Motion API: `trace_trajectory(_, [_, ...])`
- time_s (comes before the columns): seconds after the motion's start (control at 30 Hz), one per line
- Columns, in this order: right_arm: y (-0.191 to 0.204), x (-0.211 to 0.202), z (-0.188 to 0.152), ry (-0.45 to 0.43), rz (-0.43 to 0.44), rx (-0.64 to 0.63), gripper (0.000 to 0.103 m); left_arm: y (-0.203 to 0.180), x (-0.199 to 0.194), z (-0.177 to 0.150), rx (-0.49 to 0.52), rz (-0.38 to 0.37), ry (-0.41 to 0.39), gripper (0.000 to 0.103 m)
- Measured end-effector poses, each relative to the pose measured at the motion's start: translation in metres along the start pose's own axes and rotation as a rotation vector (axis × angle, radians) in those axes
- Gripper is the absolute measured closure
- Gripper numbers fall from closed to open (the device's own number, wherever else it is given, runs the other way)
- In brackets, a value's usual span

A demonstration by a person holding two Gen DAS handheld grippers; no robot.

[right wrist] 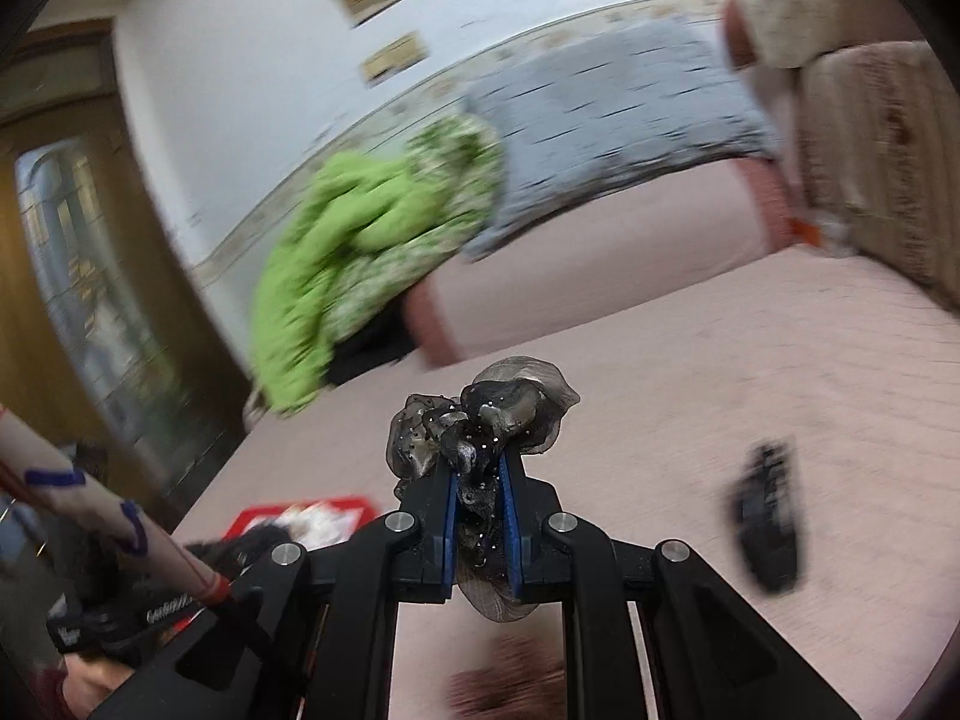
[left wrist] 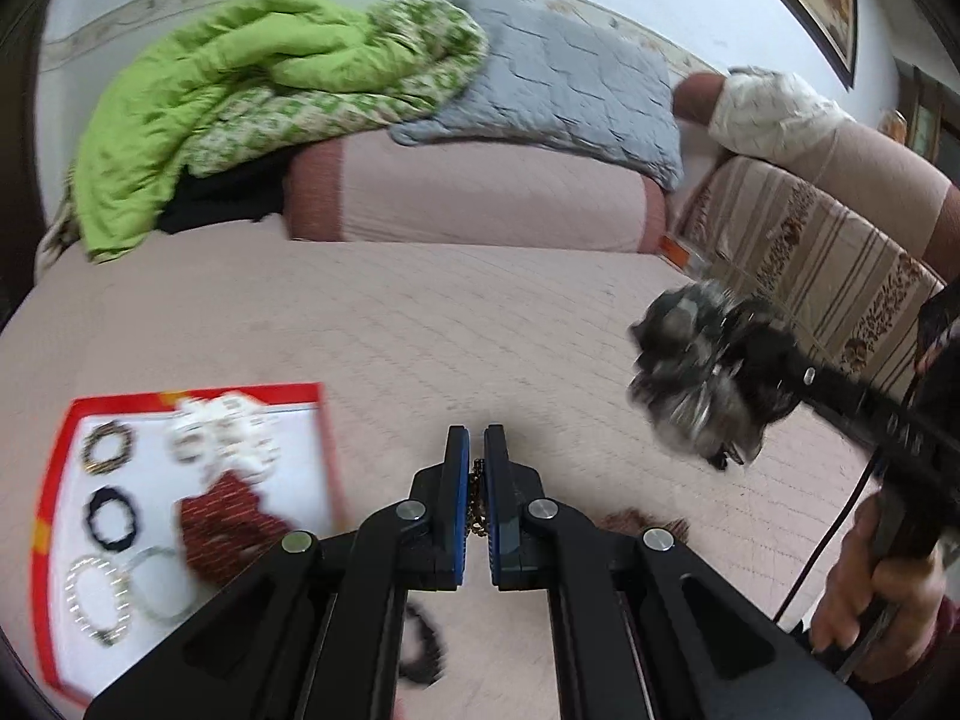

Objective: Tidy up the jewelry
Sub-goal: 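Carry grey scrunchie and gold earring over the tray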

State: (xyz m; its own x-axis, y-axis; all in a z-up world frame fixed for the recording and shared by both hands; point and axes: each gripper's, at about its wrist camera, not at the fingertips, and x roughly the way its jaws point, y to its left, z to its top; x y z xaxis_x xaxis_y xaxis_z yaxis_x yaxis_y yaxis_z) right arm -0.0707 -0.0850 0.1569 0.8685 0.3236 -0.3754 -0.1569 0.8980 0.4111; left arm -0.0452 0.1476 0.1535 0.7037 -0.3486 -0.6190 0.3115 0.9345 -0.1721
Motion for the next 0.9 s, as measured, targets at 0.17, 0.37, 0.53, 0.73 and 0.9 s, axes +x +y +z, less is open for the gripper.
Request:
trace_trajectory(0.17, [0.051, 0.015, -0.025, 0.070, 0.112, -0.048, 0.089, 0.044, -0.041, -0.009, -0.043, 0.065, -0.029, 0.098])
trace_trajectory(0.37, [0.095, 0.027, -0.049, 0.124, 0.187, -0.096, 0.089, 0.099, -0.076, -0.026, -0.122, 0.141, -0.050, 0.098])
trace_trajectory(0.53, [0.121, 0.036, -0.065, 0.172, 0.218, -0.129, 0.089, 0.133, -0.091, -0.046, -0.169, 0.178, -0.044, 0.098])
trace_trajectory(0.73, [0.140, 0.051, -0.076, 0.228, 0.244, -0.136, 0.089, 0.165, -0.090, -0.072, -0.228, 0.205, -0.011, 0.098])
trace_trajectory(0.9, [0.159, 0.065, -0.094, 0.292, 0.268, -0.165, 0.089, 0.179, -0.082, -0.085, -0.254, 0.215, 0.015, 0.098])
